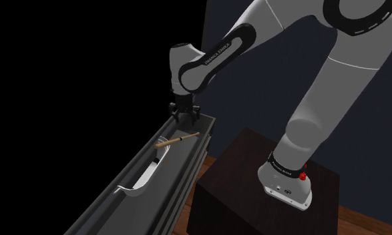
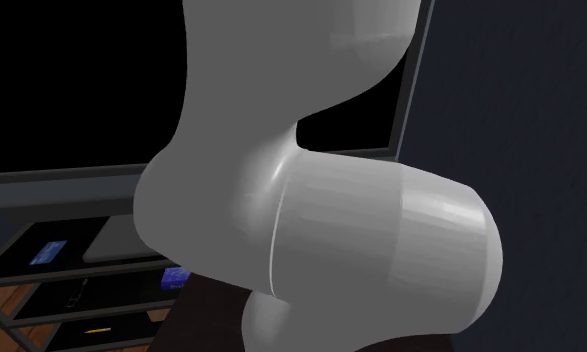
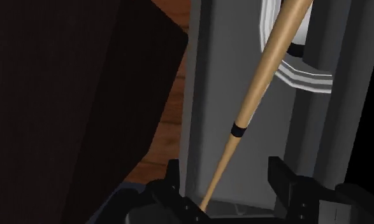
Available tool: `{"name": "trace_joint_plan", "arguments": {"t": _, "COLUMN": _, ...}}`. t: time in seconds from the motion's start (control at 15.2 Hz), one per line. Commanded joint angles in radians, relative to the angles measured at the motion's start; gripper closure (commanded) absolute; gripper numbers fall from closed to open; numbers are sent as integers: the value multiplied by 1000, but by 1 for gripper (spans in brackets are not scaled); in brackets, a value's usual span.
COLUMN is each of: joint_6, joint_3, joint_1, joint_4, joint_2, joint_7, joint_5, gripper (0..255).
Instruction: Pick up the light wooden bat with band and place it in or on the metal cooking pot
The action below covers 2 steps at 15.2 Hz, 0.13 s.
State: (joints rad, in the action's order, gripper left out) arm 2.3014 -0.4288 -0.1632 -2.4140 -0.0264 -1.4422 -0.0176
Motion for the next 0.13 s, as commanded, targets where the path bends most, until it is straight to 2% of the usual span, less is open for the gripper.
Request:
{"name": "trace_joint_plan", "arguments": {"t": 0.0, "joint_6": 75, "joint_3": 61, "joint_1": -86, "joint_4": 30, "joint_2": -130, "joint_7": 165, "joint_5": 327, "gripper": 0}}
{"name": "trace_joint_plan", "arguments": {"t": 0.07, "joint_6": 78, "joint_3": 65, "joint_1": -114, "joint_4": 42, "joint_2": -173, "joint_7": 240, "joint_5": 388, "gripper": 0}}
